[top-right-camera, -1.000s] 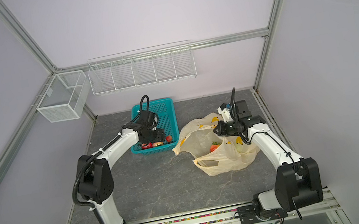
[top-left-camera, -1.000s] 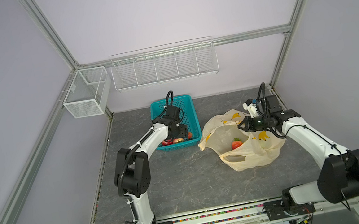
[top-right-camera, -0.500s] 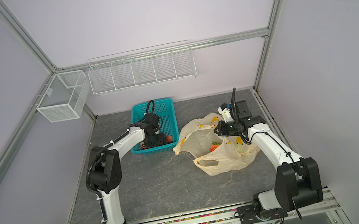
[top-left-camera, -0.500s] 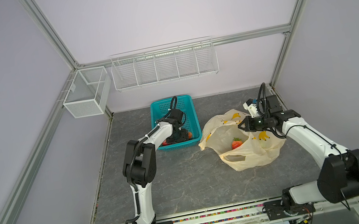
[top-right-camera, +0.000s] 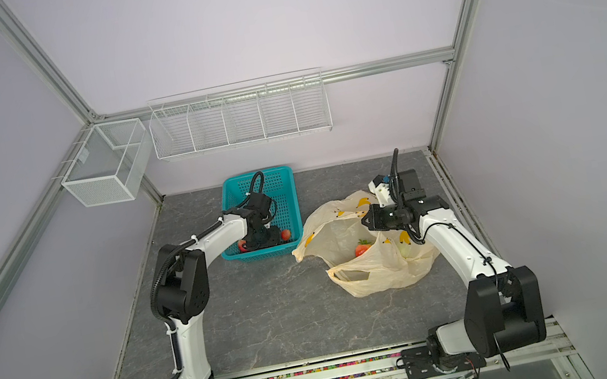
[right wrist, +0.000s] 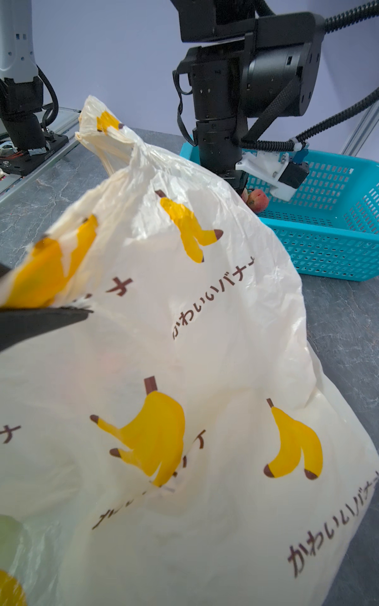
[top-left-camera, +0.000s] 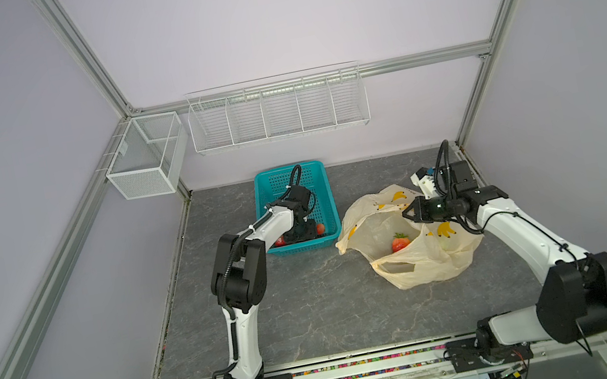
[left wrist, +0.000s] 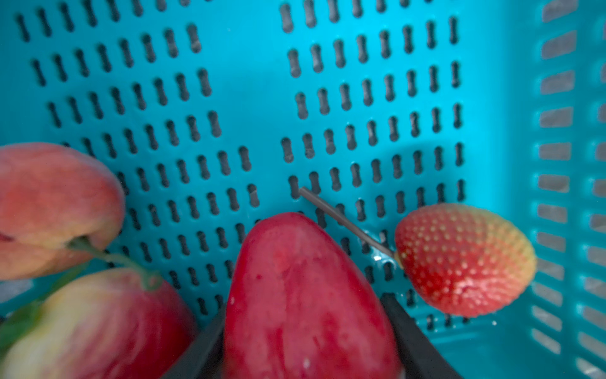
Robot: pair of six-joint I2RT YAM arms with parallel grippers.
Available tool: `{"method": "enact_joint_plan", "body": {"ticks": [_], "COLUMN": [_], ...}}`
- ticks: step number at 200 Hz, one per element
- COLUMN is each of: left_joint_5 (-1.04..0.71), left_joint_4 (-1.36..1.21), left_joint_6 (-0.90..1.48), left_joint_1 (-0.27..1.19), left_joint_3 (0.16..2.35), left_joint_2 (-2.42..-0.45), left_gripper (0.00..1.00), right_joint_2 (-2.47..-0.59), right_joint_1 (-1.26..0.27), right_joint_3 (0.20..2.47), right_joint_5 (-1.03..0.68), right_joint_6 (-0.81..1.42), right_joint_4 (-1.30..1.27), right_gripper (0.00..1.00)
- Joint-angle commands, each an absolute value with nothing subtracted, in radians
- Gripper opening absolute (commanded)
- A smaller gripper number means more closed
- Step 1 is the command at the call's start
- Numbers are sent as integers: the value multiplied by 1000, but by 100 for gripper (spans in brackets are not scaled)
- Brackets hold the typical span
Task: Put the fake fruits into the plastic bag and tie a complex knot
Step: 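Close the left gripper on the large red strawberry and lift it, then carry the red strawberry into the bag held open by the right gripper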
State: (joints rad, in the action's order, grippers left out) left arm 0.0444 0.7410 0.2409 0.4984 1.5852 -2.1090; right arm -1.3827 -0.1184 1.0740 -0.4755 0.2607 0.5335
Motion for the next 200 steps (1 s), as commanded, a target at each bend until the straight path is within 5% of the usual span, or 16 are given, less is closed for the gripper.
{"method": "enact_joint_plan", "body": {"ticks": [1, 59, 121, 149, 200], "left_joint_5": [43, 124, 72, 37, 110], "left_joint_4": [726, 651, 321, 176, 249], "left_joint_6": [249, 268, 227, 142, 75], "left_joint_1": [500, 575, 904, 1077, 1080], "left_joint_3": [1597, 1410, 1087, 1050, 1207], "left_joint_2": [-2045, -1700, -1217, -1234, -1526], "left_gripper": [56, 54, 53, 54, 51], "right_joint_2": [-1375, -1376, -1392, -1387, -1363], "right_joint_1": [-114, -113, -114, -115, -114], "right_joint_3": [1058, 1062, 1063, 1064, 1063], "right_joint_5": [-485, -477, -489, -492, -494], "right_joint_6": [236, 237, 244, 244, 234], "right_joint_4": [530, 536, 529, 535, 552], "right_gripper": [7, 7, 7, 7, 7]}}
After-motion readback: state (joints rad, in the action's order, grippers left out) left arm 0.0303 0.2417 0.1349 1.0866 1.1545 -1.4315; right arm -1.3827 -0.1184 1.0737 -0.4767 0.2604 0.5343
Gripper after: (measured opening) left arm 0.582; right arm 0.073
